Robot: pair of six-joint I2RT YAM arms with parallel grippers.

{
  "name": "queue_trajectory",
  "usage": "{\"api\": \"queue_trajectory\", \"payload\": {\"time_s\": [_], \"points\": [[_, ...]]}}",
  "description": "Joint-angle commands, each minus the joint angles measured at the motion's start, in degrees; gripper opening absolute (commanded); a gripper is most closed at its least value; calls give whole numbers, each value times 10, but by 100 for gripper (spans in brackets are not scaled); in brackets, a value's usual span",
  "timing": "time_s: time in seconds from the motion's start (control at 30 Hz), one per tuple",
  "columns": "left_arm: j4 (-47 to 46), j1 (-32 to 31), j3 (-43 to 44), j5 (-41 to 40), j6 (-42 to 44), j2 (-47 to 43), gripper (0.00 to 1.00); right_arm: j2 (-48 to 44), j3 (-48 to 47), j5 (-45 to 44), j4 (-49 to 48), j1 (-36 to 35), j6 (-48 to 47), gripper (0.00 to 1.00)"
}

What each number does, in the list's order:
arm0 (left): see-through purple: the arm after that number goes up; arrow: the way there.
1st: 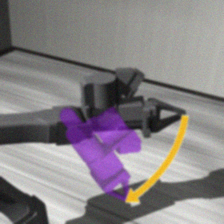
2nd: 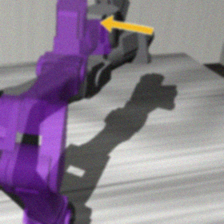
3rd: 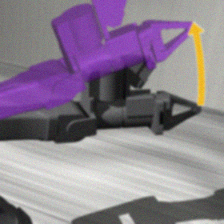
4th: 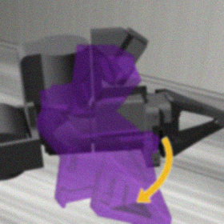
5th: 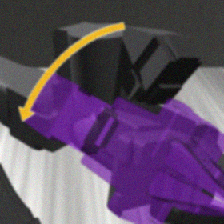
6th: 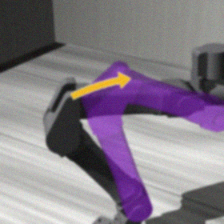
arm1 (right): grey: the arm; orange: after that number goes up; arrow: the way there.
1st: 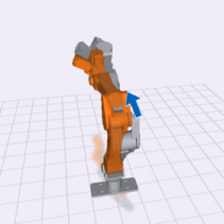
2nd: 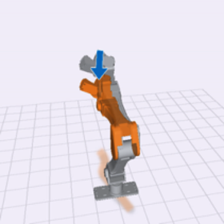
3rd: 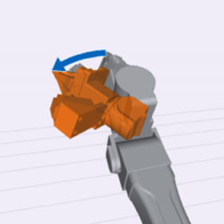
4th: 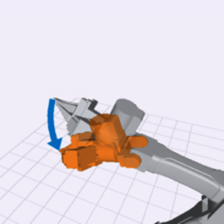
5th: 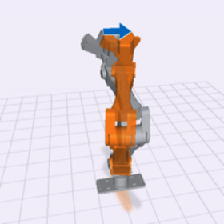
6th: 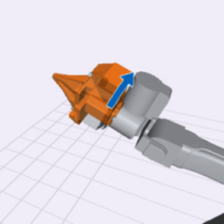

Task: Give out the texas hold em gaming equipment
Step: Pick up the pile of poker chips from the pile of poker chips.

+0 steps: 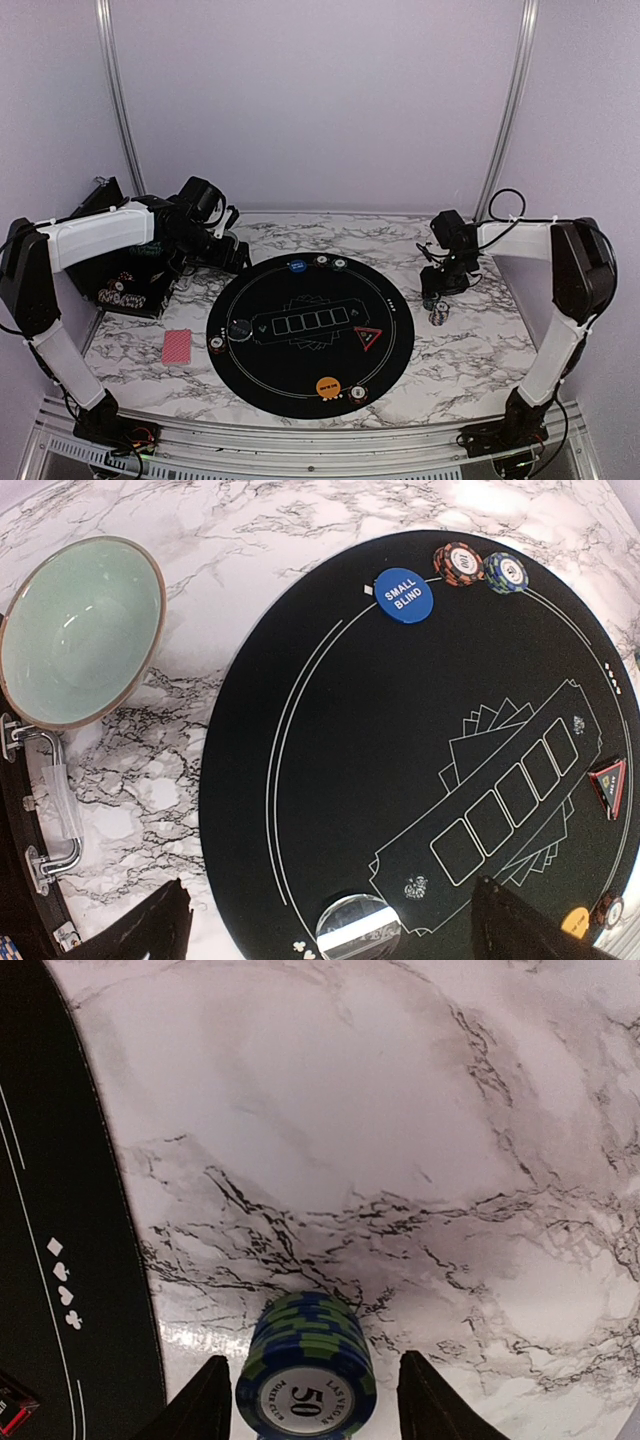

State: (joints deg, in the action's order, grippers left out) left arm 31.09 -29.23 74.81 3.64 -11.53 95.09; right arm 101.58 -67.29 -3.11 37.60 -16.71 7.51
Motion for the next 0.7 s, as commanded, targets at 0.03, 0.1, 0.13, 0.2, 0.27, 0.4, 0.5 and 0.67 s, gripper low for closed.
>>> {"api": "queue_trajectory", "payload": {"time_s": [0.03, 0.1, 0.13, 0.2, 0.27, 0.4, 0.5, 0.67], "points": [[-7, 3, -5, 7, -2, -9, 99, 9, 3, 2, -13, 3, 6, 53], [-6, 3, -5, 7, -2, -8, 99, 12, 3, 2, -13, 3, 5, 52], [-7, 3, -5, 7, -2, -8, 99, 13, 3, 1, -14, 3, 6, 51], [-6, 3, -6, 7, -2, -8, 99, 14, 2, 1, -13, 3, 6, 50], [-6, 3, -6, 7, -1, -8, 99, 16, 2, -1, -13, 3, 6, 49], [-6, 3, -5, 7, -1, -8, 99, 19, -2, -2, -11, 3, 6, 46], [-6, 3, -5, 6, -1, -8, 99, 20, -2, -2, -12, 3, 6, 43], [-6, 3, -5, 6, -2, -9, 99, 20, -5, -2, -10, 3, 7, 36]]}}
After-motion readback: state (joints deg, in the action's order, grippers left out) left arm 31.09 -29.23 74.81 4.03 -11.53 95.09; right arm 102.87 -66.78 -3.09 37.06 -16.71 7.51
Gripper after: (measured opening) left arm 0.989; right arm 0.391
